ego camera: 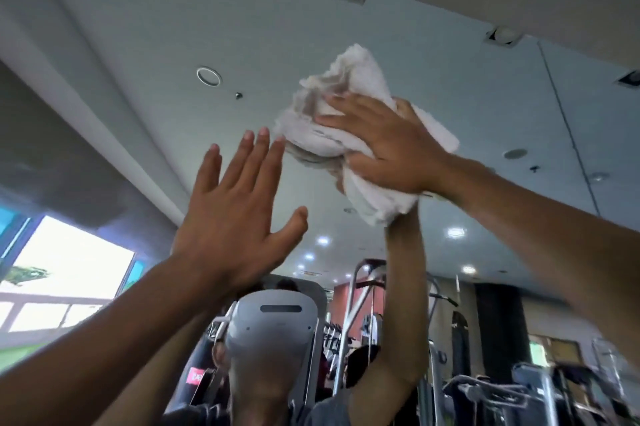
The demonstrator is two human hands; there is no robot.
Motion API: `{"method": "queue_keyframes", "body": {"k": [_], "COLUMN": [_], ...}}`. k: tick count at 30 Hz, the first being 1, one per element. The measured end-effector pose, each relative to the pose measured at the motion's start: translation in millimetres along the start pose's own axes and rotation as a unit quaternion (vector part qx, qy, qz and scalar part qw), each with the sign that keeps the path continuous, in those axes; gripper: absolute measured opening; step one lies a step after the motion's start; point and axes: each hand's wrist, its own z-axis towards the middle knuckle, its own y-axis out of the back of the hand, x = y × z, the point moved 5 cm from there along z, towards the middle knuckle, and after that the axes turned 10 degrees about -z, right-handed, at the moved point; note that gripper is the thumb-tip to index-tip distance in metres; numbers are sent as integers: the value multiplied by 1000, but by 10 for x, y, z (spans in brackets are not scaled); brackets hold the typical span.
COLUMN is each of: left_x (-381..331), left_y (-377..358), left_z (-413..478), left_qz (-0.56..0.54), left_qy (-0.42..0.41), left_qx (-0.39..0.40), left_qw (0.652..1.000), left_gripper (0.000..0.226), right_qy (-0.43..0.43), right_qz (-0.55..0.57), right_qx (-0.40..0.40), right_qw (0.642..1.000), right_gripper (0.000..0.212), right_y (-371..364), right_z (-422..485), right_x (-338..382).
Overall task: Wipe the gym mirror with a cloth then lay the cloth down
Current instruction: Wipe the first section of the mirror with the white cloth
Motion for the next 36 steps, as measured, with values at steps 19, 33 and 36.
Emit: {"method": "queue_keyframes", "body": {"k": [19, 33, 36], "left_x": [-26, -22, -35], "left_y": [15, -21, -14], "left_z": [-18, -53, -63], "left_qz": [6, -29, -44], "left_qy": [10, -17, -11], "left_qx": [19, -32, -41], "left_qw": [1000, 999, 998], "left_gripper": [89, 76, 67], "right_qy": [-46, -57, -287], "right_qz": [-20, -25, -43], "right_qx": [7, -38, -47], "right_qw": [999, 997, 956], "right_gripper": [71, 68, 58], "right_y": [6, 4, -47], "right_z": [133, -111, -12], "right_x": [-264, -101, -547]}}
